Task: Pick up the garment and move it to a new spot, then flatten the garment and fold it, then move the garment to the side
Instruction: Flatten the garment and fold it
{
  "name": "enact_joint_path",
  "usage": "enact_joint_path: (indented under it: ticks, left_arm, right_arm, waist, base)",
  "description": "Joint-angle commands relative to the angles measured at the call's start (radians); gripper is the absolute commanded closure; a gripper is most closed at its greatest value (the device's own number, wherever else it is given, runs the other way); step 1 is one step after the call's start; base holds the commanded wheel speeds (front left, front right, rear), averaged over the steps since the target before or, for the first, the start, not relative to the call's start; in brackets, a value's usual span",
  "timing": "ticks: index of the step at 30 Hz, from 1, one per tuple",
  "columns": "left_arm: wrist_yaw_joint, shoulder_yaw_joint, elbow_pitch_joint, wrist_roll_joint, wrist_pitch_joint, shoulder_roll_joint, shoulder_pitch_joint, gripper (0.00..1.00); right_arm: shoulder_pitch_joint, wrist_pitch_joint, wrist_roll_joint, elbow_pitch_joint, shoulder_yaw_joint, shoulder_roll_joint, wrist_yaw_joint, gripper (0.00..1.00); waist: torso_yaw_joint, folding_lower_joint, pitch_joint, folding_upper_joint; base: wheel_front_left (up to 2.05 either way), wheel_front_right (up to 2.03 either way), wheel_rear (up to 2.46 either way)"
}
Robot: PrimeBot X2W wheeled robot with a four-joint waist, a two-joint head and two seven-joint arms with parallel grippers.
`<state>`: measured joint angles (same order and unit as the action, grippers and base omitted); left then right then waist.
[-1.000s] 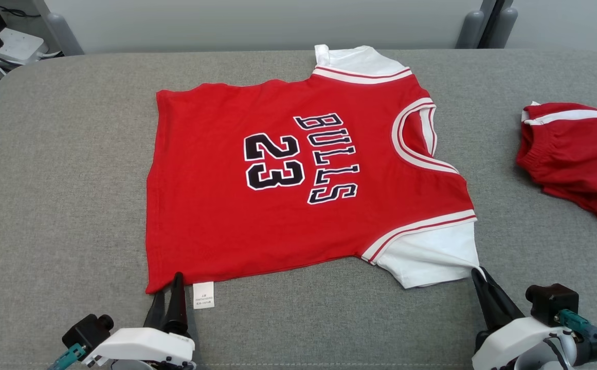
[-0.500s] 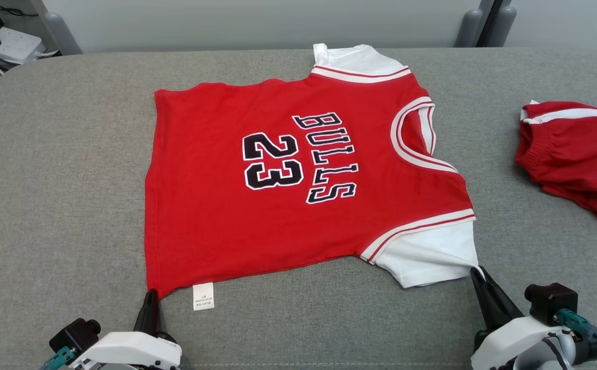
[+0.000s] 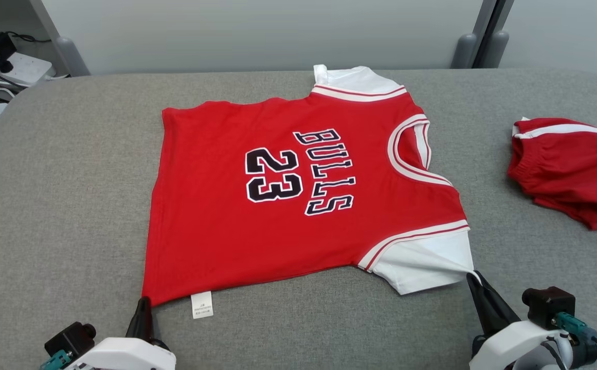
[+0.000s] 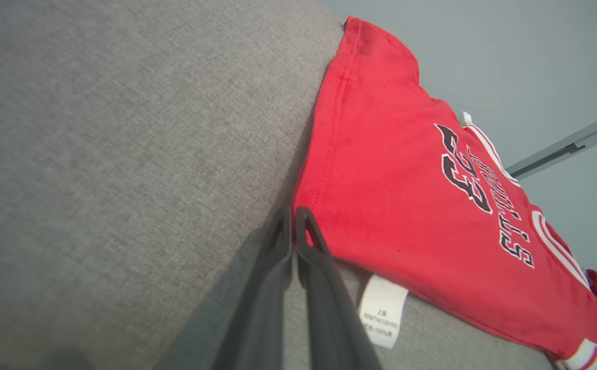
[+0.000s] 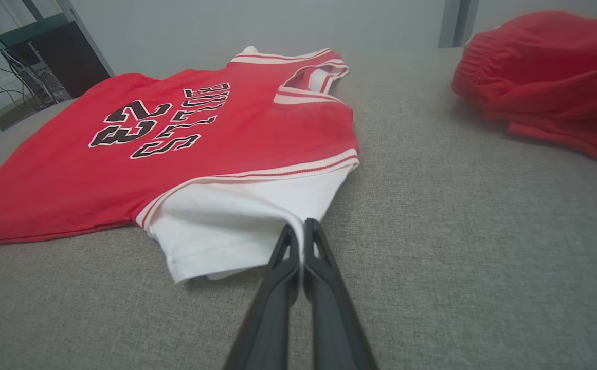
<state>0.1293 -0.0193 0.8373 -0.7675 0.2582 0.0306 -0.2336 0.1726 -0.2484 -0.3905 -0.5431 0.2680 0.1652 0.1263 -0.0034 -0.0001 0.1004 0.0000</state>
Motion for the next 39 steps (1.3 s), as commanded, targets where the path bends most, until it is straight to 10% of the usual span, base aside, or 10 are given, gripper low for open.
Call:
enact_joint_path:
  ticks: [1,23,39]
  left_arm:
    - [-0.005,0.047,-0.014,0.025,0.004,0.02,0.004,1.0]
    - [-0.029,0.127,-0.147,0.214,0.004,0.02,0.043,1.0]
    - [-0.061,0.003,-0.146,0.246,0.004,0.02,-0.234,1.0]
  right_arm:
    - [-0.006,-0.013,-0.013,0.022,0.023,0.02,0.004,1.0]
    - [-0.08,-0.013,-0.09,0.122,0.038,0.085,0.004,1.0]
    - [0.278,-0.013,0.003,-0.008,-0.002,0.071,0.004,1.0]
  waist:
    - [-0.001,0.0001,-0.021,0.0]
    - [0.011,0.0001,-0.048,0.0]
    - [0.041,0.0001,0.11,0.0]
  base:
    - [0.0,0.0,0.0]
    - [0.0,0.0,0.0]
    - [0.0,0.0,0.0]
